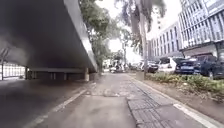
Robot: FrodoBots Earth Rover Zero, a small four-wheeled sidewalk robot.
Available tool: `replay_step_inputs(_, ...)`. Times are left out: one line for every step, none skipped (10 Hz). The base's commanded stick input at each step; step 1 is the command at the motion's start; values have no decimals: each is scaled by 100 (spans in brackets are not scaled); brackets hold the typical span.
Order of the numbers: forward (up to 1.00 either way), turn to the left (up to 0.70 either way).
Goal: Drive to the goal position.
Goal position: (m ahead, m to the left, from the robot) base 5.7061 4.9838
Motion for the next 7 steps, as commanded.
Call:
replay_step_inputs(70,0)
replay_step_inputs(70,0)
replay_step_inputs(70,0)
replay_step_inputs(70,0)
replay_step_inputs(70,0)
replay_step_inputs(70,0)
replay_step_inputs(70,0)
